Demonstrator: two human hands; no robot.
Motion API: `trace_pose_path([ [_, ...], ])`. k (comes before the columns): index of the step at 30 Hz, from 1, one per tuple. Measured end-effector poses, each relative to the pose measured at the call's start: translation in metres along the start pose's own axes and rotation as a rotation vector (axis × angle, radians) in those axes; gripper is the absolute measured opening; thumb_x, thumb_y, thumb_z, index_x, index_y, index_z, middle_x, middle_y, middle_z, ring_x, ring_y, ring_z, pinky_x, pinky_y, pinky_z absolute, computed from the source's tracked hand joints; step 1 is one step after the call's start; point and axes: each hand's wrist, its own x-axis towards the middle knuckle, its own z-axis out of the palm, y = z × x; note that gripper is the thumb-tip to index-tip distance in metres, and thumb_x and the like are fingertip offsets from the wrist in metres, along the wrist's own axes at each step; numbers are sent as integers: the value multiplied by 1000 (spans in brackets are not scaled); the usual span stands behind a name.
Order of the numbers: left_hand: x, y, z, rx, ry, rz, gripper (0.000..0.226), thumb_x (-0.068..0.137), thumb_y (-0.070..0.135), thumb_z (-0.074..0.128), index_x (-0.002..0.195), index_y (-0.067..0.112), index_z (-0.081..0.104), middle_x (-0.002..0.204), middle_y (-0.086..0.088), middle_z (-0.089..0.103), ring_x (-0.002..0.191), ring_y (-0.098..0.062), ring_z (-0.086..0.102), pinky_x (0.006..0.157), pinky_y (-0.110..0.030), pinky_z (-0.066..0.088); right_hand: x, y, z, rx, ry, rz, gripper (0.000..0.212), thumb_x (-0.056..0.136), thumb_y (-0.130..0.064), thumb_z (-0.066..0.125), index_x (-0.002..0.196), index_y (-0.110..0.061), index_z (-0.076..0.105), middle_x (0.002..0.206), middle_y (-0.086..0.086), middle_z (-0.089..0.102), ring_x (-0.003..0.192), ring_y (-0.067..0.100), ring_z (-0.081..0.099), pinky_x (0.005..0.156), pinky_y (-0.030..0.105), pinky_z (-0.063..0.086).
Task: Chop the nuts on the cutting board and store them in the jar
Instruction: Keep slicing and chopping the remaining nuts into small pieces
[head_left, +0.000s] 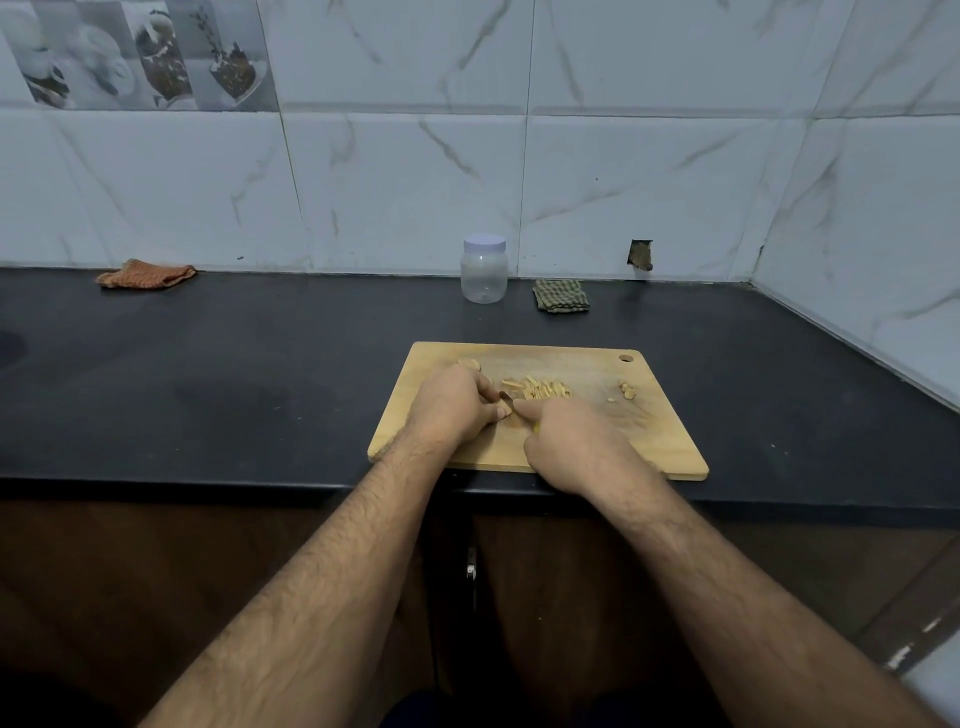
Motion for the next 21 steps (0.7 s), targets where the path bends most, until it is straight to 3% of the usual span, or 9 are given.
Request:
trace_pose_path([
  [12,-4,4,-4,1,-13,-9,20,85,32,75,104,26,77,100,5,73,97,-12,64,88,-31,53,1,-3,0,-80,-36,9,65,96,-6,46,152,-36,33,148,8,47,130,25,49,103,37,47],
  [21,-4,4,-4,2,1,-17,21,85,31,75,105,25,76,106,5,72,98,-11,62,85,-26,49,-19,14,3,-61,-16,32,71,93,-4,49,151,-41,33,141,6,52,120,23,55,92,38,54],
])
